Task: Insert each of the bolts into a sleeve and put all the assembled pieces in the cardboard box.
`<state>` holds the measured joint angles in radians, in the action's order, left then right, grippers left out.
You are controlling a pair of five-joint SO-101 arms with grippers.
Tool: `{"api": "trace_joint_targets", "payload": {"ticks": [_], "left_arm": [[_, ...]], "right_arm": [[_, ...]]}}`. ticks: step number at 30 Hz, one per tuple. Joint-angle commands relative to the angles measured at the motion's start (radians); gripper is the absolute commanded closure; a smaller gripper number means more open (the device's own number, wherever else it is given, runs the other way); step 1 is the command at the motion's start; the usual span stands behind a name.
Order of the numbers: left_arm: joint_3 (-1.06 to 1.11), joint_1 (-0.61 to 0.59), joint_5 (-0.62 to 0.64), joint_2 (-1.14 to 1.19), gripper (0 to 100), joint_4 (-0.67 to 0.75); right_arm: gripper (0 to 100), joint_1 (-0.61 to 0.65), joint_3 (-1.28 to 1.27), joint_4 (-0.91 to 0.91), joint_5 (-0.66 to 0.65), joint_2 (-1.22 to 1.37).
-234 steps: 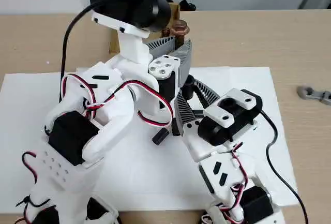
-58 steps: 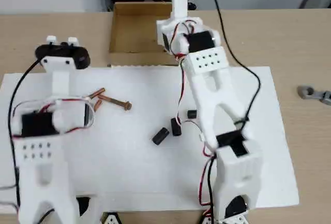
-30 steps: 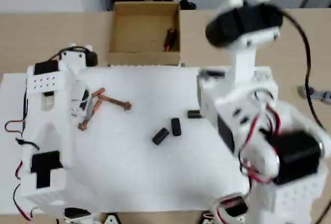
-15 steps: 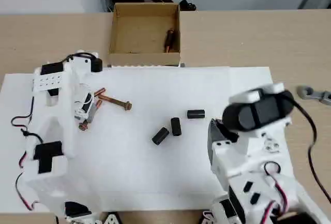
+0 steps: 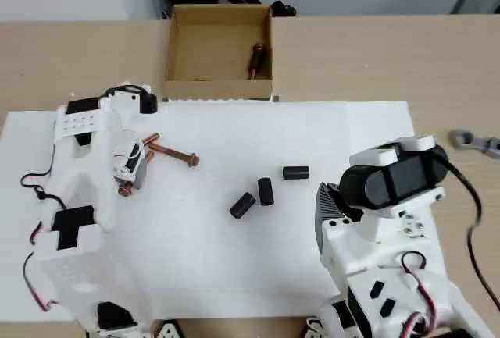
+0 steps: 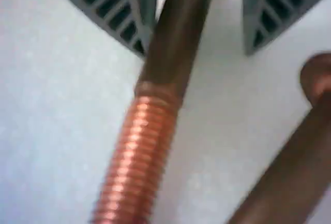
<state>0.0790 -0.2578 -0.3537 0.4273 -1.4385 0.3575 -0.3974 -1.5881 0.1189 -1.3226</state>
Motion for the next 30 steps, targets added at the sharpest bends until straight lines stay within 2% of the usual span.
{"api": "trace_joint_targets", "payload": {"ticks": [1, 10, 18, 22, 25, 30], "left_arm": [[-0.010, -0.005, -0.012, 0.071, 99, 0.061], [-0.010, -0.002, -0.038, 0.009, 99, 0.008], [-0.010, 0.091, -0.155, -0.347, 99, -0.187], [-0.010, 0.176, -0.282, -0.542, 99, -0.313], [0.010, 0.219, -0.376, -0.677, 99, -0.318], [0.156, 0.221, -0.687, -0.842, 99, -0.316]], "right_arm": [[99.4, -0.010, -0.002, 0.019, 0.031, -0.001], [99.4, -0.010, -0.002, 0.019, 0.031, -0.001], [99.4, -0.010, -0.003, 0.018, 0.032, -0.001], [99.4, -0.010, -0.003, 0.018, 0.032, -0.001], [99.4, -0.010, -0.003, 0.018, 0.032, -0.005], [99.4, -0.010, -0.003, -0.013, 0.032, -0.007]]}}
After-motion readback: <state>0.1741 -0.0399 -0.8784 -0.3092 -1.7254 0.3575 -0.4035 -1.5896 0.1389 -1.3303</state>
